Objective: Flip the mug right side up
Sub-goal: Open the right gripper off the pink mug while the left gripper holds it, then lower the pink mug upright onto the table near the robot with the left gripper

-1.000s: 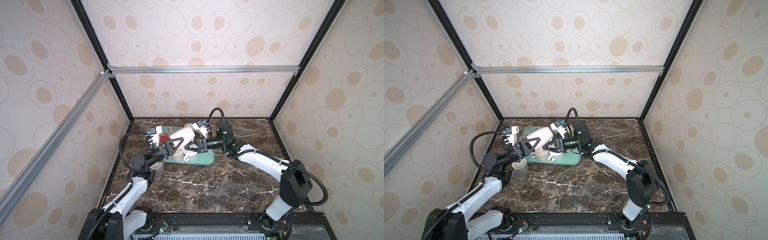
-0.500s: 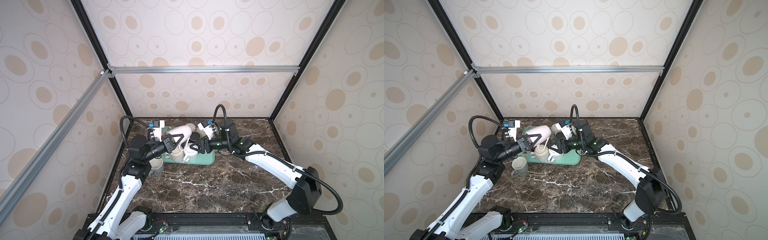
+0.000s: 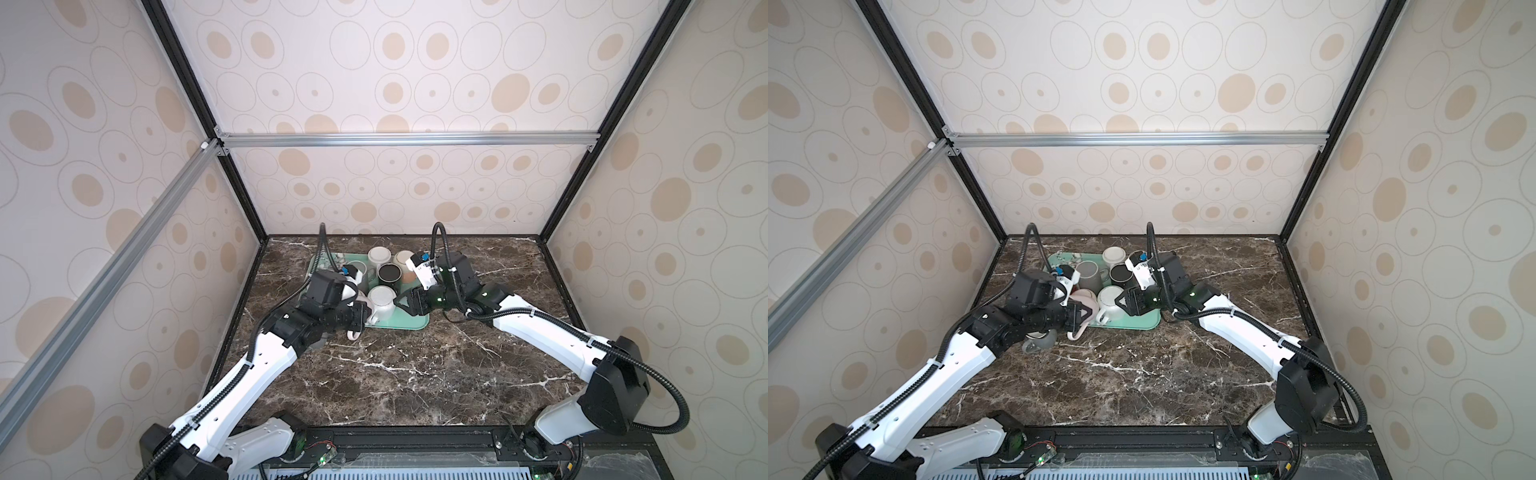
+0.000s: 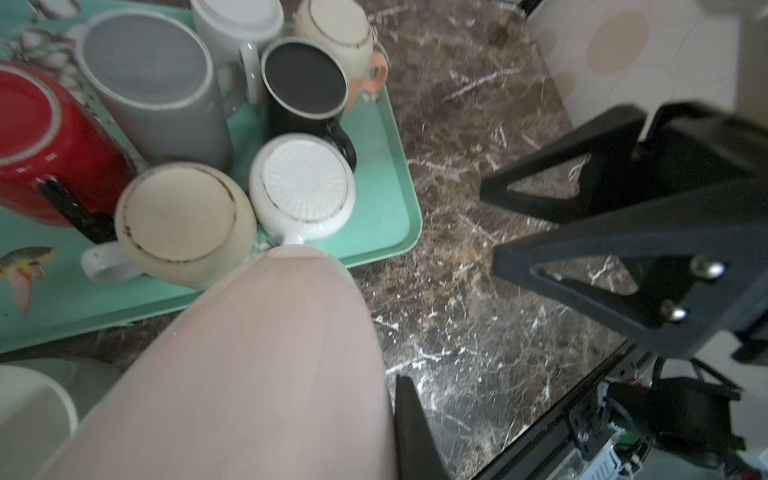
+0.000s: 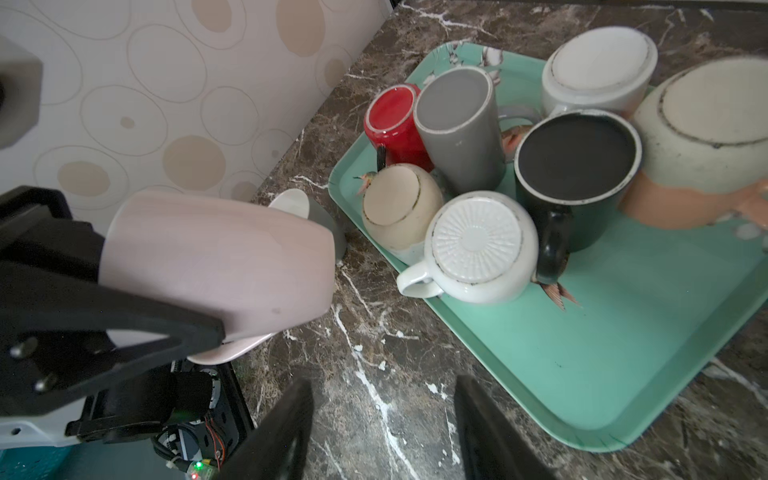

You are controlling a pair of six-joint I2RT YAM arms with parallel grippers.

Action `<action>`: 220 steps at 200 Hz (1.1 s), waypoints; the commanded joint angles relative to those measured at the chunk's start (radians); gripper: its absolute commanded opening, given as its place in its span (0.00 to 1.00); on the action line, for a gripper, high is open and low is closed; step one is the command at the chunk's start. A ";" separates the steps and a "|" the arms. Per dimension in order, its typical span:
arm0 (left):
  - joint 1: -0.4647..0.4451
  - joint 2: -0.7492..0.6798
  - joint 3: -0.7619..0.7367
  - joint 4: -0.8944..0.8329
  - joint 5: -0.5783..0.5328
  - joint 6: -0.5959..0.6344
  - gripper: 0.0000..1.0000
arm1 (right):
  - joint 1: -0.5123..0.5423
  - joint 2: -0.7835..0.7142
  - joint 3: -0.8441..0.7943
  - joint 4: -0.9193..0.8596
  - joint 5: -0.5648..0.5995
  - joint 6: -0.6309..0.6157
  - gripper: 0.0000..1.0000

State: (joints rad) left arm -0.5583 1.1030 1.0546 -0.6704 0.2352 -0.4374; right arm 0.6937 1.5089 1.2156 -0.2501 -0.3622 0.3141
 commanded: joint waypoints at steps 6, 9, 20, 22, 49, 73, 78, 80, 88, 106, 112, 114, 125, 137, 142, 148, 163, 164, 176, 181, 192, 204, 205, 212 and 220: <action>-0.059 0.036 0.043 -0.097 -0.021 0.067 0.00 | 0.003 -0.025 -0.049 0.009 0.017 0.033 0.58; -0.063 0.042 0.039 -0.097 -0.001 0.071 0.00 | 0.003 -0.024 -0.054 0.013 0.018 0.036 0.58; -0.083 0.070 0.029 -0.103 0.051 0.083 0.00 | 0.003 -0.024 -0.072 0.023 0.019 0.045 0.58; -0.088 0.075 0.030 -0.106 0.056 0.084 0.00 | 0.003 -0.022 -0.073 0.025 0.018 0.047 0.58; -0.128 0.142 0.031 -0.171 0.024 0.090 0.00 | 0.003 -0.008 -0.085 0.031 0.020 0.052 0.58; -0.133 0.183 0.023 -0.224 -0.042 0.079 0.00 | 0.002 0.008 -0.080 0.038 0.019 0.046 0.58; -0.132 0.189 0.019 -0.230 -0.054 0.077 0.00 | 0.003 0.013 -0.076 0.037 0.018 0.043 0.58; -0.132 0.194 0.019 -0.231 -0.057 0.077 0.00 | 0.003 0.014 -0.075 0.036 0.017 0.042 0.58; -0.133 0.208 0.012 -0.241 -0.068 0.078 0.00 | 0.002 0.020 -0.069 0.030 0.017 0.037 0.58; -0.132 0.248 0.012 -0.263 -0.093 0.082 0.00 | 0.003 0.027 -0.057 0.010 0.017 0.020 0.58; -0.132 0.256 0.013 -0.269 -0.107 0.083 0.00 | 0.003 0.028 -0.055 0.003 0.019 0.014 0.58; -0.133 0.259 0.014 -0.271 -0.112 0.083 0.00 | 0.003 0.028 -0.055 0.001 0.020 0.012 0.58; -0.132 0.274 0.017 -0.278 -0.137 0.083 0.00 | 0.003 0.028 -0.053 -0.008 0.026 0.003 0.58; -0.131 0.288 0.021 -0.284 -0.154 0.087 0.00 | 0.003 0.025 -0.051 -0.018 0.033 -0.007 0.58; -0.131 0.294 0.022 -0.287 -0.161 0.088 0.00 | 0.003 0.025 -0.051 -0.020 0.035 -0.011 0.58; -0.132 0.301 0.025 -0.290 -0.175 0.089 0.00 | 0.003 0.024 -0.053 -0.023 0.039 -0.013 0.58; -0.126 0.321 0.031 -0.306 -0.218 0.092 0.00 | 0.003 0.021 -0.052 -0.028 0.045 -0.019 0.58; -0.126 0.323 0.031 -0.307 -0.222 0.092 0.00 | 0.003 0.021 -0.052 -0.029 0.045 -0.019 0.58; -0.111 0.336 0.033 -0.307 -0.250 0.096 0.00 | 0.001 0.019 -0.056 -0.029 0.049 -0.021 0.58; -0.102 0.338 0.032 -0.303 -0.256 0.099 0.00 | 0.002 0.018 -0.056 -0.030 0.051 -0.021 0.58; -0.081 0.345 0.025 -0.284 -0.248 0.113 0.00 | 0.003 0.016 -0.060 -0.032 0.058 -0.024 0.58; -0.054 0.351 0.017 -0.257 -0.212 0.140 0.00 | 0.003 0.011 -0.060 -0.035 0.060 -0.026 0.58; -0.052 0.352 0.016 -0.254 -0.208 0.144 0.00 | 0.002 0.011 -0.060 -0.035 0.060 -0.026 0.58; -0.036 0.358 0.013 -0.238 -0.190 0.159 0.00 | 0.003 0.008 -0.062 -0.036 0.063 -0.026 0.58; -0.020 0.366 0.015 -0.229 -0.178 0.171 0.00 | 0.002 0.004 -0.063 -0.038 0.068 -0.026 0.58</action>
State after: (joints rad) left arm -0.6250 1.4590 1.0512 -0.9302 0.0494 -0.3367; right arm 0.6941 1.5253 1.1393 -0.2699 -0.3141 0.3054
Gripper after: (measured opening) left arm 0.102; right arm 0.579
